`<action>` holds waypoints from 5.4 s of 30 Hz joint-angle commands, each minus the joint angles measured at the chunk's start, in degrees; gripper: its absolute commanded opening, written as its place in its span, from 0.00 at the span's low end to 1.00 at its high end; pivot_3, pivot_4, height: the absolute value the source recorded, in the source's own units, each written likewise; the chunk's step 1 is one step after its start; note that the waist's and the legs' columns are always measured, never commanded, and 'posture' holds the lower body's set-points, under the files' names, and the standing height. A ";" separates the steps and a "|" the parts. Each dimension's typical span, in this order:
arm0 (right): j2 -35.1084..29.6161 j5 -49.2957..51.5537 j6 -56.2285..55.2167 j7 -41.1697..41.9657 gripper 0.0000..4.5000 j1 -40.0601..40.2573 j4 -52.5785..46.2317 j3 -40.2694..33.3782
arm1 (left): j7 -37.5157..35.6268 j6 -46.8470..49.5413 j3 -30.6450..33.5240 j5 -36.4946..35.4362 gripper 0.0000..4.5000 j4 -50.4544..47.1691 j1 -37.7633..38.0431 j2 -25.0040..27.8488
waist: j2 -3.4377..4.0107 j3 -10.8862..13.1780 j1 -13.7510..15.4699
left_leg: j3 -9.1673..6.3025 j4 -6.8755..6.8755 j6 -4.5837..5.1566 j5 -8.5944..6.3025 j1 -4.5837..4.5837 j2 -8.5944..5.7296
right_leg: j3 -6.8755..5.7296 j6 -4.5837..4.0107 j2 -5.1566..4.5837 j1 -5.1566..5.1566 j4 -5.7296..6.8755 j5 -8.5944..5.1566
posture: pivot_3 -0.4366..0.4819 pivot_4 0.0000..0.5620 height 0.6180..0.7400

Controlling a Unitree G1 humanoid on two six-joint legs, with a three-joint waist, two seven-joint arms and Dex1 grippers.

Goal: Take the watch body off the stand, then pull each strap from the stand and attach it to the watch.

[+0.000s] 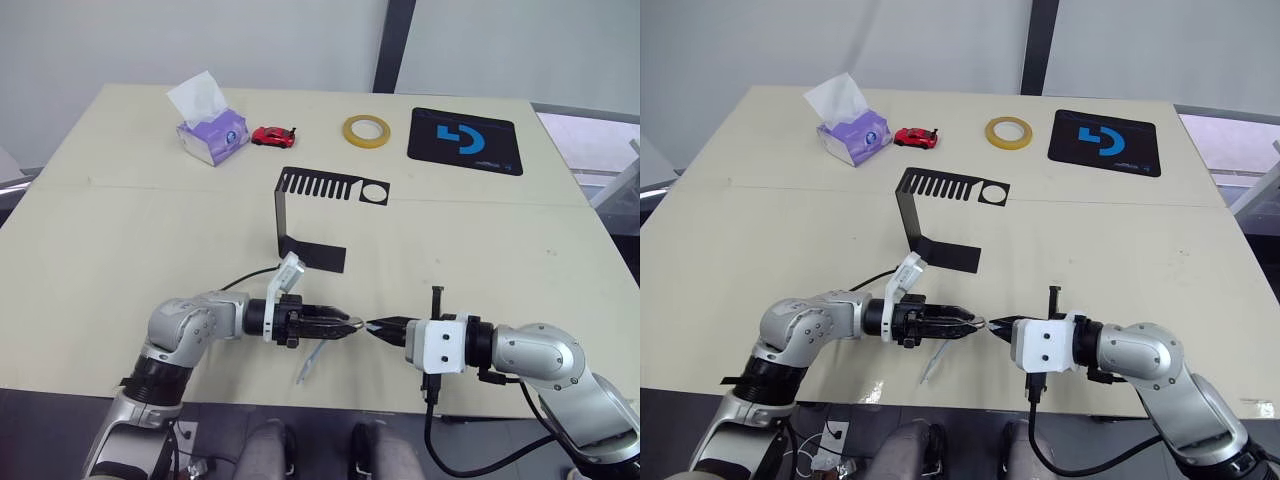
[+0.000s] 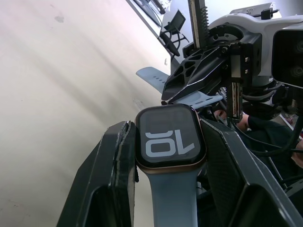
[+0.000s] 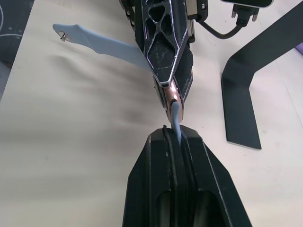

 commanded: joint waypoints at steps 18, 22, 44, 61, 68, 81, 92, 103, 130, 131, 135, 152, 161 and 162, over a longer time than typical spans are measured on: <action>0.98 -0.80 2.69 -0.31 0.00 -3.06 -2.90 3.00 | -0.15 1.04 -1.59 -1.81 0.37 -3.07 -1.73 -1.89 | 0.00 0.00 -0.01 | 0.00 -0.01 0.00 0.00 0.00 0.00 | 0.00 0.00 0.00 -0.01 0.00 0.00 | 0.48 0.27 1.00; 1.04 -0.88 2.94 -0.38 0.00 -3.22 -2.97 2.98 | -0.19 1.35 -1.67 -1.89 0.37 -3.24 -1.66 -1.79 | 0.00 0.00 -0.01 | 0.00 -0.01 0.00 0.00 0.00 0.00 | 0.00 0.00 0.00 -0.01 0.00 0.00 | 0.48 0.27 1.00; 1.50 -1.69 3.60 -0.51 0.00 -4.68 -2.27 3.40 | -0.47 2.59 -2.02 -2.19 0.37 -4.24 -1.56 -1.81 | 0.00 0.00 -0.01 | 0.00 -0.01 0.00 0.00 0.00 0.00 | 0.00 0.00 0.00 -0.01 -0.01 0.00 | 0.48 0.27 1.00; 2.39 -2.27 6.49 -0.76 0.00 -6.08 -2.50 4.68 | 0.50 2.79 -2.49 -1.60 0.37 -4.73 -1.78 -2.08 | 0.00 0.00 -0.03 | 0.00 -0.02 0.00 0.00 0.00 0.00 | 0.00 0.00 0.00 -0.01 -0.01 0.00 | 0.48 0.27 1.00; 2.68 -2.53 7.49 -0.79 0.00 -6.47 -2.50 4.81 | 0.78 2.94 -2.59 -1.71 0.37 -5.02 -1.81 -2.10 | 0.00 0.00 -0.03 | 0.00 -0.02 0.00 0.00 0.00 0.00 | 0.00 0.00 0.00 -0.01 -0.01 0.00 | 0.48 0.27 1.00; 3.22 -2.98 8.66 -0.90 0.00 -7.18 -2.18 5.33 | 0.99 3.41 -2.91 -1.64 0.37 -5.18 -2.17 -2.21 | 0.00 0.00 -0.04 | 0.00 -0.02 0.00 0.00 -0.01 0.00 | 0.00 0.00 0.00 -0.02 -0.02 0.00 | 0.48 0.27 1.00; 3.46 -3.25 9.14 -0.98 0.00 -6.97 -2.24 5.39 | 1.10 3.67 -2.90 -1.75 0.37 -5.42 -2.29 -2.31 | 0.00 0.00 -0.04 | 0.00 -0.03 0.00 0.00 -0.01 0.00 | 0.00 0.00 0.00 -0.02 -0.02 0.00 | 0.48 0.27 1.00; 3.66 -3.39 9.32 -1.01 0.00 -6.79 -2.18 5.40 | 1.06 3.82 -2.93 -1.62 0.37 -5.68 -2.24 -2.36 | 0.00 0.00 -0.04 | 0.00 -0.03 0.00 0.00 -0.01 0.00 | 0.00 0.00 0.00 -0.02 -0.02 0.00 | 0.48 0.27 1.00; 3.60 -3.34 9.62 -0.91 0.00 -6.18 -2.50 5.48 | 0.83 3.61 -3.19 -1.34 0.37 -5.91 -1.78 -2.12 | 0.00 0.00 -0.04 | 0.00 -0.04 0.00 0.00 -0.01 0.00 | 0.00 0.00 -0.01 -0.02 -0.04 0.00 | 0.48 0.27 1.00; 3.63 -3.36 9.64 -0.93 0.00 -6.21 -2.47 5.51 | 0.80 3.61 -3.22 -1.33 0.37 -5.91 -1.79 -2.11 | 0.00 0.00 -0.04 | 0.00 -0.04 0.00 0.00 -0.01 0.00 | 0.00 0.00 -0.01 -0.02 -0.04 0.00 | 0.48 0.27 1.00; 3.66 -3.40 9.82 -0.93 0.00 -6.25 -2.40 5.56 | 0.61 3.52 -3.48 -1.18 0.37 -5.95 -1.77 -1.91 | 0.00 0.00 -0.04 | 0.00 -0.04 0.00 0.00 -0.01 0.00 | 0.00 0.00 -0.01 -0.02 -0.04 0.00 | 0.48 0.27 1.00; 4.11 -2.59 10.34 -1.54 0.00 -6.01 -3.19 4.55 | 0.58 2.95 -3.62 -0.70 0.37 -5.81 -1.49 -1.69 | 0.00 0.00 -0.04 | 0.00 -0.05 0.00 0.00 -0.01 0.00 | 0.00 0.00 -0.01 -0.02 -0.05 0.00 | 0.48 0.27 1.00; -0.20 5.51 4.73 2.76 0.63 2.81 -5.91 -6.77 | -9.04 -17.14 -4.46 6.29 0.37 -6.16 0.36 2.55 | 0.00 0.00 0.03 | 0.01 -0.12 -0.01 -0.01 -0.04 -0.02 | -0.01 0.00 -0.02 -0.03 -0.14 0.00 | 0.48 0.27 1.00; -0.58 6.95 2.70 3.40 0.74 4.62 -5.50 -9.48 | -10.37 -22.28 -4.39 8.23 0.37 -5.64 0.73 2.75 | 0.00 0.00 0.06 | 0.01 -0.12 -0.01 -0.01 -0.05 -0.01 | -0.01 0.00 -0.01 -0.03 -0.15 0.00 | 0.48 0.27 1.00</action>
